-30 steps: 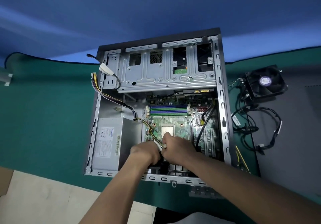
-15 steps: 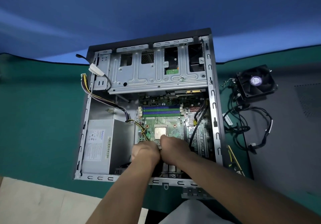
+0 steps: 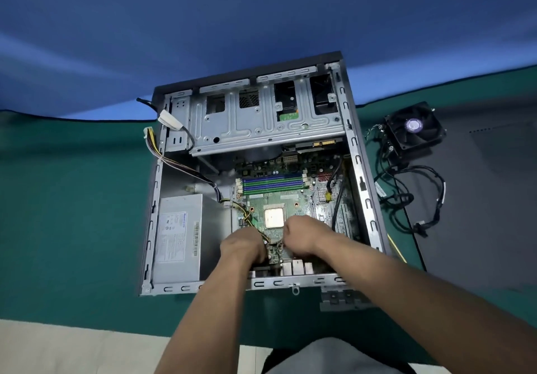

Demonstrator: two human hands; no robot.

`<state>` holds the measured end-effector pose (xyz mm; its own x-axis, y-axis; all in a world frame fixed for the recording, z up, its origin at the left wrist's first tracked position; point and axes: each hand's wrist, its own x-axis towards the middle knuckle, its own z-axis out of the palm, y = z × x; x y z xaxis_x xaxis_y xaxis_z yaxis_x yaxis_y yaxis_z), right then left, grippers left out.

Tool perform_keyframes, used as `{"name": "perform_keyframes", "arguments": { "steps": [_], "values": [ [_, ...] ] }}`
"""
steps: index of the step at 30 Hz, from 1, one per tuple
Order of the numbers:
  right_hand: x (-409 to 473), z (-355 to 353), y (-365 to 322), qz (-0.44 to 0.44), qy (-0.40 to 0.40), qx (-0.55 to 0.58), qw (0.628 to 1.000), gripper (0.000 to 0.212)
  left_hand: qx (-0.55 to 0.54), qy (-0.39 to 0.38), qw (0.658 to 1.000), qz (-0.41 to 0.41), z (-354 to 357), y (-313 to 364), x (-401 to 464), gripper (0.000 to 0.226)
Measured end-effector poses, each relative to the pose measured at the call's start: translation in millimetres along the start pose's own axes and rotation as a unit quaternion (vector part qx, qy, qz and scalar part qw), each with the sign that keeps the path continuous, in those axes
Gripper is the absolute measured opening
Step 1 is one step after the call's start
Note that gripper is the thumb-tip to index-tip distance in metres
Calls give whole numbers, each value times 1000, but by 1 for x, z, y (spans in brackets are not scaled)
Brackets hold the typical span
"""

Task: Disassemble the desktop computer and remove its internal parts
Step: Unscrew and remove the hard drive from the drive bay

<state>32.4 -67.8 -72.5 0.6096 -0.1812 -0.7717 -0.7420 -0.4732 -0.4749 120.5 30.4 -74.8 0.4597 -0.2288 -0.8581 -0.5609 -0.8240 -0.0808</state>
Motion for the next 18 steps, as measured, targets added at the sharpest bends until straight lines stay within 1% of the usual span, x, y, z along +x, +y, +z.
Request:
{"name": "perform_keyframes", "arguments": {
  "steps": [3, 8, 11, 13, 16, 17, 18],
  "values": [
    [-3, -1, 4, 6, 28, 22, 999, 20, -4, 5, 1000, 11, 0, -1, 4, 15],
    [-6, -3, 7, 20, 40, 45, 998, 21, -5, 3, 1000, 22, -1, 0, 5, 8],
    [-4, -3, 9, 34, 45, 45, 997, 21, -3, 12, 1000, 10, 1, 0, 9, 6],
    [-2, -3, 9, 39, 40, 50, 997, 22, -9, -6, 1000, -3, 2, 0, 11, 13],
    [-1, -3, 9, 40, 32, 46, 998, 22, -7, -42, 999, -10, -1, -1, 14, 6],
    [0, -2, 9, 38, 29, 44, 998, 22, -8, -45, 999, -10, -1, -1, 16, 9],
    [2, -1, 9, 36, 28, 44, 998, 21, -15, -44, 999, -13, -1, -2, 17, 7]
  ]
}}
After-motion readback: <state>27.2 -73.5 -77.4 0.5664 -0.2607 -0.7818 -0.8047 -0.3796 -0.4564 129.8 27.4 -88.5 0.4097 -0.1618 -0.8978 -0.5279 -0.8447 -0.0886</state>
